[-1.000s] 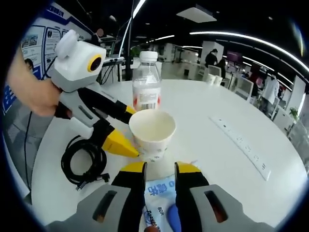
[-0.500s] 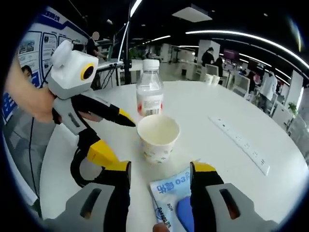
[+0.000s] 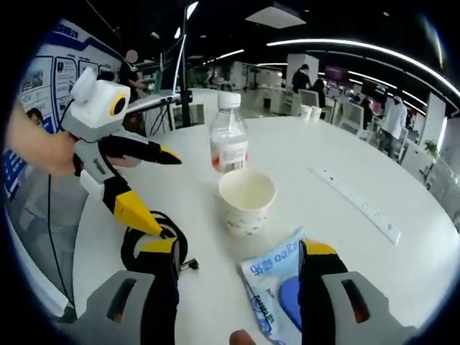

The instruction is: Arrange the tabletop items into an orderly group along one side of the table until the central work area is clear of visible clutter.

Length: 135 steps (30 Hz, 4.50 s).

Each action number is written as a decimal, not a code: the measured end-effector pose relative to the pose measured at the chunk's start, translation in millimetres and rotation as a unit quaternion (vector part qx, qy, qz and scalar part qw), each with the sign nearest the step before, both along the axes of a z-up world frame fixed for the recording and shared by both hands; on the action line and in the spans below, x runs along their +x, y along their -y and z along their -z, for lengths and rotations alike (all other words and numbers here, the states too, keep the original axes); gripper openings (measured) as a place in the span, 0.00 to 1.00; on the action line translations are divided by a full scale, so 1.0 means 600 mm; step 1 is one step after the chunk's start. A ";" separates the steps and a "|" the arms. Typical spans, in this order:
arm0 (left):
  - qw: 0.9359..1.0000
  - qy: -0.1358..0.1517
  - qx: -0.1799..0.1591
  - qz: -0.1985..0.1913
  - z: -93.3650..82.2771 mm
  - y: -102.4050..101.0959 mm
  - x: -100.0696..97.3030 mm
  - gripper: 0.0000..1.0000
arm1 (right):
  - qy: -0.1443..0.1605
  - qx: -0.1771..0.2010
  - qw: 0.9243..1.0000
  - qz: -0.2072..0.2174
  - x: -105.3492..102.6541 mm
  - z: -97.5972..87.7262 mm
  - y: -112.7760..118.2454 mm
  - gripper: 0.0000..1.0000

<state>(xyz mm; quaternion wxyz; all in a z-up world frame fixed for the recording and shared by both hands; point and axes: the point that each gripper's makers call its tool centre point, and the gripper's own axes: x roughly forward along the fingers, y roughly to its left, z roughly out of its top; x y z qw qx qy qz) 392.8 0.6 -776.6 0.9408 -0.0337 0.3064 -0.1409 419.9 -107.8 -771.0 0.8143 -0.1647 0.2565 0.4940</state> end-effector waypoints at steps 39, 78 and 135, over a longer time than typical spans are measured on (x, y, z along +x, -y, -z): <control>0.999 -0.041 0.024 -0.001 0.027 -0.036 -0.073 0.85 | -0.053 0.006 0.998 0.017 -0.081 0.037 -0.011 0.59; 0.995 -0.098 -0.008 -0.011 0.103 -0.004 -0.114 0.30 | -0.114 0.001 0.992 0.052 -0.128 0.124 -0.063 0.16; 0.984 -0.070 -0.049 0.159 -0.025 0.168 -0.148 0.01 | -0.033 0.016 0.973 0.228 -0.202 -0.022 0.111 0.09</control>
